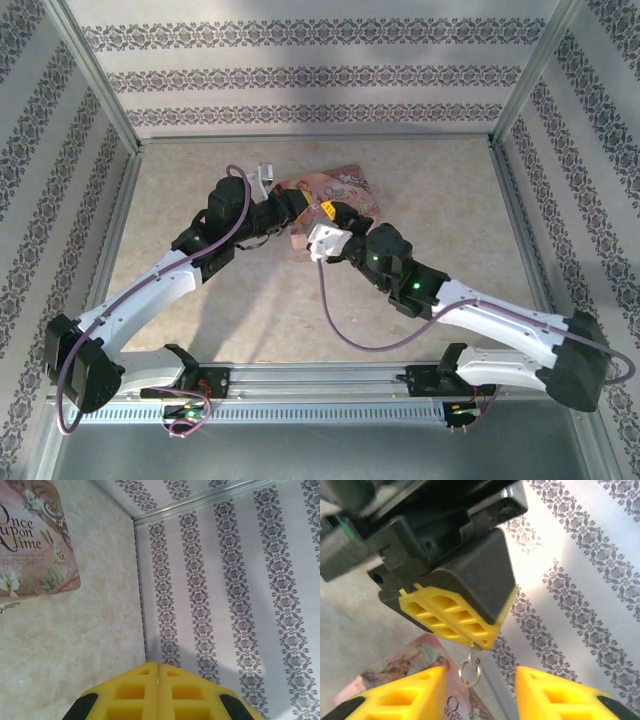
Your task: Unlock the padlock with the key
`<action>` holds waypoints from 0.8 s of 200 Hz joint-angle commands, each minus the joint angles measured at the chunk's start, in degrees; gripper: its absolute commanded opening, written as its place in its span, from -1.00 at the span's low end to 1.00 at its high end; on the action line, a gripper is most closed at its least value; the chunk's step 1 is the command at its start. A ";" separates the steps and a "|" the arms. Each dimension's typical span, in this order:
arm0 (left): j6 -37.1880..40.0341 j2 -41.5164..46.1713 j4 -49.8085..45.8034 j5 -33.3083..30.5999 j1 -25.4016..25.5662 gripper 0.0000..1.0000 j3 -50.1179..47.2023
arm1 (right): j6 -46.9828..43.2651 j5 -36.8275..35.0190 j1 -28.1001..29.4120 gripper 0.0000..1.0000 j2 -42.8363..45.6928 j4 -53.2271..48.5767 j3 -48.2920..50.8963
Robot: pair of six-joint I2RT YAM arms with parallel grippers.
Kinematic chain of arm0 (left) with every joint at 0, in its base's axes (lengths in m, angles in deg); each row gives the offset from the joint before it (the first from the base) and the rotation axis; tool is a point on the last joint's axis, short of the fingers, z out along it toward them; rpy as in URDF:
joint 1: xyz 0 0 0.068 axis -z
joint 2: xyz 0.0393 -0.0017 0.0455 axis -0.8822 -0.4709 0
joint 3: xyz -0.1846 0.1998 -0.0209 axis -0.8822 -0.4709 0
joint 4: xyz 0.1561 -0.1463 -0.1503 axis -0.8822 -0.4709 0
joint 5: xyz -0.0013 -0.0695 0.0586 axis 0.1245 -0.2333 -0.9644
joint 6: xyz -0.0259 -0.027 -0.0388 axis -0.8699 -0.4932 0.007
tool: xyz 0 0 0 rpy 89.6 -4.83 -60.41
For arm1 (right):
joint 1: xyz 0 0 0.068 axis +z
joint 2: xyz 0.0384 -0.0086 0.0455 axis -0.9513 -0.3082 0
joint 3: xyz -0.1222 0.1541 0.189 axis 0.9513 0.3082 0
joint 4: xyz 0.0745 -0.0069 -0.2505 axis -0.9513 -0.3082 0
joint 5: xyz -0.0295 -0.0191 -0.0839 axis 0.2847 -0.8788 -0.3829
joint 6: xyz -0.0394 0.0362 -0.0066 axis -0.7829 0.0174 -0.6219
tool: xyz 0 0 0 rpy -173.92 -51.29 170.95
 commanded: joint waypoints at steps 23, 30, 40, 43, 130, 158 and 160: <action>17.63 0.67 -1.37 2.16 -0.16 -1.00 4.06 | 25.39 21.61 -9.36 0.18 10.33 -10.07 0.45; 19.92 0.90 -1.05 3.55 -0.43 -1.00 4.31 | 30.00 26.19 -12.41 0.21 11.33 -10.43 0.59; 23.03 1.17 -0.42 5.78 -0.62 -1.00 4.68 | 38.00 33.40 -17.12 0.23 12.31 -10.00 0.79; 24.11 1.28 -0.17 6.49 -0.67 -1.00 4.89 | 40.35 36.14 -18.64 0.24 12.50 -9.55 0.92; 42.96 1.52 -6.30 23.02 -0.89 -1.00 12.20 | 80.02 70.44 -31.73 0.25 4.66 7.23 1.72; 44.37 -0.04 -9.50 27.12 -0.91 -1.00 14.35 | 84.56 73.54 -32.04 0.21 3.66 13.20 2.56; 44.43 -0.14 -9.69 27.15 -0.94 -1.00 14.42 | 84.82 73.67 -32.08 0.21 3.55 13.62 2.56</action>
